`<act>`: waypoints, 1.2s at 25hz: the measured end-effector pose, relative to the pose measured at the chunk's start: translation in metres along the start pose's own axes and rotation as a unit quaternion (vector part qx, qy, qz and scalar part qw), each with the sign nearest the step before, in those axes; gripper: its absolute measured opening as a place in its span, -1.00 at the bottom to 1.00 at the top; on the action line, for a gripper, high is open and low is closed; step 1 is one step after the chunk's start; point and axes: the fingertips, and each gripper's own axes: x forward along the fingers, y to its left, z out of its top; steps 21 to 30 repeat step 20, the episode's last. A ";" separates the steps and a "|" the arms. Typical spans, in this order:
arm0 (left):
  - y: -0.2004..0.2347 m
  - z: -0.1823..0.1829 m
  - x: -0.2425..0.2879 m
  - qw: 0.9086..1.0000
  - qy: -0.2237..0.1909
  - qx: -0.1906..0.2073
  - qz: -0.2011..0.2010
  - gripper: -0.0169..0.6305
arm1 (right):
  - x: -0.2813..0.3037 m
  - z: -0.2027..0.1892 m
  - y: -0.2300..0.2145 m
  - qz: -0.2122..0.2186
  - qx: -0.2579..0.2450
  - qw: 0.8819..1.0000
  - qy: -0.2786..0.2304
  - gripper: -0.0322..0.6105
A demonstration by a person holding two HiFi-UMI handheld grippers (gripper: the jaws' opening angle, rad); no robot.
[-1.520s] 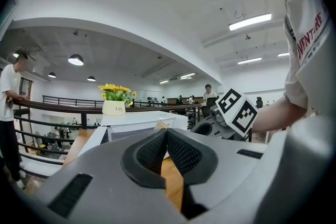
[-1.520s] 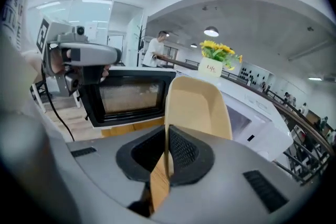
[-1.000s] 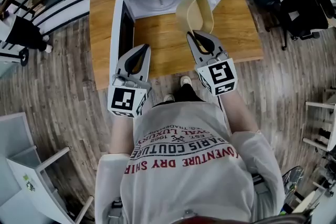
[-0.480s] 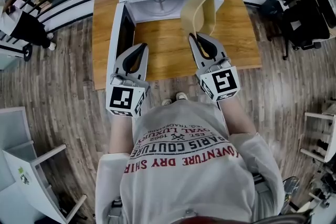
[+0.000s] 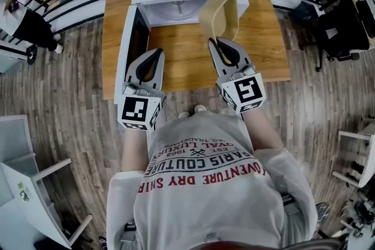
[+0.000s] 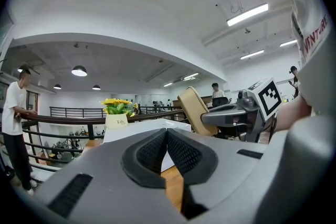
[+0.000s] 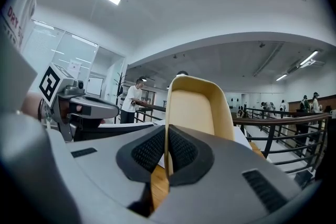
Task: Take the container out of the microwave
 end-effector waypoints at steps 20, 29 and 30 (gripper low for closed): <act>0.010 -0.003 0.015 1.000 0.007 -0.001 0.007 -0.90 | 0.014 -0.002 -0.009 0.011 0.000 1.000 -0.008 -0.79; 0.010 -0.003 0.015 1.000 0.007 -0.001 0.007 -0.90 | 0.014 -0.002 -0.009 0.011 0.000 1.000 -0.008 -0.79; 0.010 -0.003 0.015 1.000 0.007 -0.001 0.007 -0.90 | 0.014 -0.002 -0.009 0.011 0.000 1.000 -0.008 -0.79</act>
